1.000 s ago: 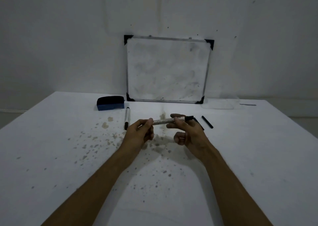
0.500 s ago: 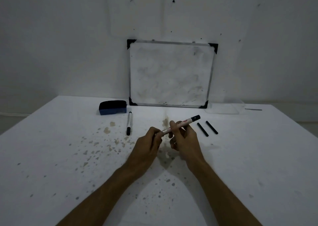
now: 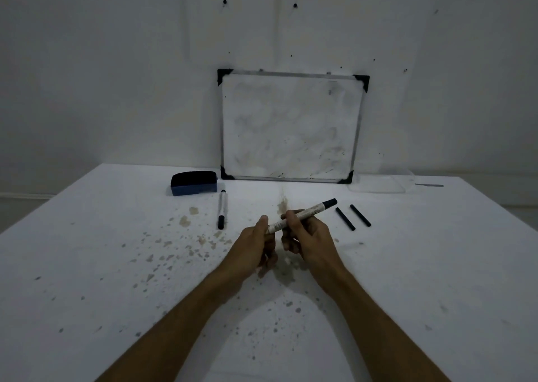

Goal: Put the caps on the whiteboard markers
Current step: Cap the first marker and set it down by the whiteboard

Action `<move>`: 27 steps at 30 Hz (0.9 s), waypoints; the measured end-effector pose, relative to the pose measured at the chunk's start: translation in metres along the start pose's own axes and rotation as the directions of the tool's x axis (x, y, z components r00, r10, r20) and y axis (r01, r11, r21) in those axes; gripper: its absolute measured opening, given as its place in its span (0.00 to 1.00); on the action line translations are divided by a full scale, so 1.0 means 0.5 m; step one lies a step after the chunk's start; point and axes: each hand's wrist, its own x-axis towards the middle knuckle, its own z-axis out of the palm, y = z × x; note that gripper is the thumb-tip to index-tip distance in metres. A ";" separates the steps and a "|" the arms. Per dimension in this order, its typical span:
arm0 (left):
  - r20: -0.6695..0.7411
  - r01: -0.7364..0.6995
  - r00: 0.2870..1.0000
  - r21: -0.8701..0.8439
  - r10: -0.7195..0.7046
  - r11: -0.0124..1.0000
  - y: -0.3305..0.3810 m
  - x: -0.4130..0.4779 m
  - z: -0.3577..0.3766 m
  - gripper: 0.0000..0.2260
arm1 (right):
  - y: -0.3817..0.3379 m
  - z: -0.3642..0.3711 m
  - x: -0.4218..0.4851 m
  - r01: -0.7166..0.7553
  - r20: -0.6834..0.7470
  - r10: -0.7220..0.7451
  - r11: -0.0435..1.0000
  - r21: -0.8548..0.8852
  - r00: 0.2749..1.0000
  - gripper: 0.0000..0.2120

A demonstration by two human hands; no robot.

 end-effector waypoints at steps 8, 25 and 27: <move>-0.014 -0.312 0.929 0.510 0.371 0.801 -0.044 -0.004 0.000 0.15 | 0.011 0.005 0.003 -0.102 -0.125 0.099 0.995 -0.019 0.987 0.22; -0.234 -0.052 0.907 0.763 0.351 0.644 -0.055 0.017 -0.058 0.24 | 0.022 -0.033 0.042 -0.206 -0.078 0.299 0.802 0.561 0.951 0.14; -0.164 -0.092 0.873 0.870 0.459 0.485 -0.067 0.025 -0.063 0.18 | 0.024 -0.025 0.040 -0.244 -0.048 0.331 0.778 0.580 0.942 0.14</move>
